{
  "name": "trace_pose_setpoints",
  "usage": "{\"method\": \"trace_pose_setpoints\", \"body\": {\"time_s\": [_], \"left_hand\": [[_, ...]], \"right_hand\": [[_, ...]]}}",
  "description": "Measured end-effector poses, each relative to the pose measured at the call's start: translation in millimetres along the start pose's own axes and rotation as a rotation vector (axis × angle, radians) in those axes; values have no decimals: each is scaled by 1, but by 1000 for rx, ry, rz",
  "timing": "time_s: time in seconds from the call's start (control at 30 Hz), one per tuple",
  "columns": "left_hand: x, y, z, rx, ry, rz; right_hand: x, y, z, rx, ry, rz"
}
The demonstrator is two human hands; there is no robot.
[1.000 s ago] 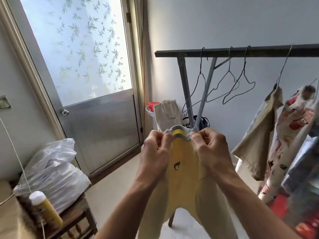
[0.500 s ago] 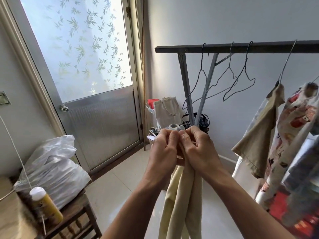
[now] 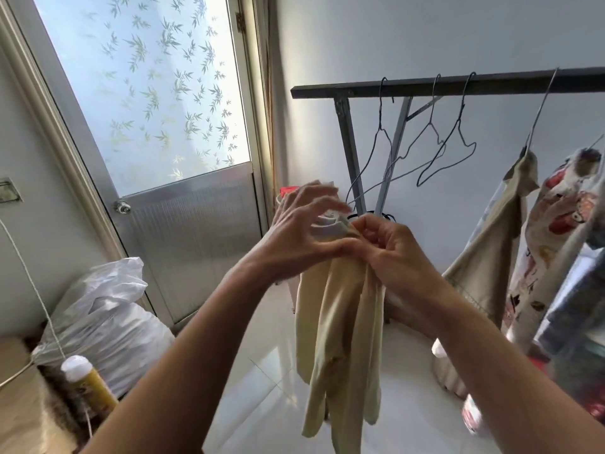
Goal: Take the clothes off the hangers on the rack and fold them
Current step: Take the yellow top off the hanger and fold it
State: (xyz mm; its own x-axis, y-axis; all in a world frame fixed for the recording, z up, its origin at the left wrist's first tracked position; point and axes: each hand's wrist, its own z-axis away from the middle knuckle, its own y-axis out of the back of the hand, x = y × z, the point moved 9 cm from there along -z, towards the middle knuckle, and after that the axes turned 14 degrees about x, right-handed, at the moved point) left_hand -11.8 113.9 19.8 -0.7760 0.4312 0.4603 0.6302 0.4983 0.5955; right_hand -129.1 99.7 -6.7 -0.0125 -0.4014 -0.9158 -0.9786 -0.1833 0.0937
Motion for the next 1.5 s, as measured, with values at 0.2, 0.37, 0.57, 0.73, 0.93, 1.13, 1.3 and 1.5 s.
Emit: {"method": "trace_pose_setpoints", "body": {"time_s": [0.2,0.37,0.57,0.73,0.93,1.13,1.3,1.5], "left_hand": [[8,-6,-24,-93,27,185],[19,-5,-35,-89,-11,222],[14,5,-41,-74,20,192],[12,17,-44,-20,33,205],[13,25,-48,7,39,226],[13,35,-52,20,27,220],[4,52,-53,36,72,167],[8,54,-47,31,163,265]], "right_hand": [[-11,17,-8,70,66,-45],[15,32,-4,106,34,94],[60,31,8,92,-119,52],[66,37,18,216,-43,112],[62,32,16,250,63,49],[71,26,14,72,-9,-8],[75,56,3,188,-147,-308],[52,67,-8,212,-122,-351]]}}
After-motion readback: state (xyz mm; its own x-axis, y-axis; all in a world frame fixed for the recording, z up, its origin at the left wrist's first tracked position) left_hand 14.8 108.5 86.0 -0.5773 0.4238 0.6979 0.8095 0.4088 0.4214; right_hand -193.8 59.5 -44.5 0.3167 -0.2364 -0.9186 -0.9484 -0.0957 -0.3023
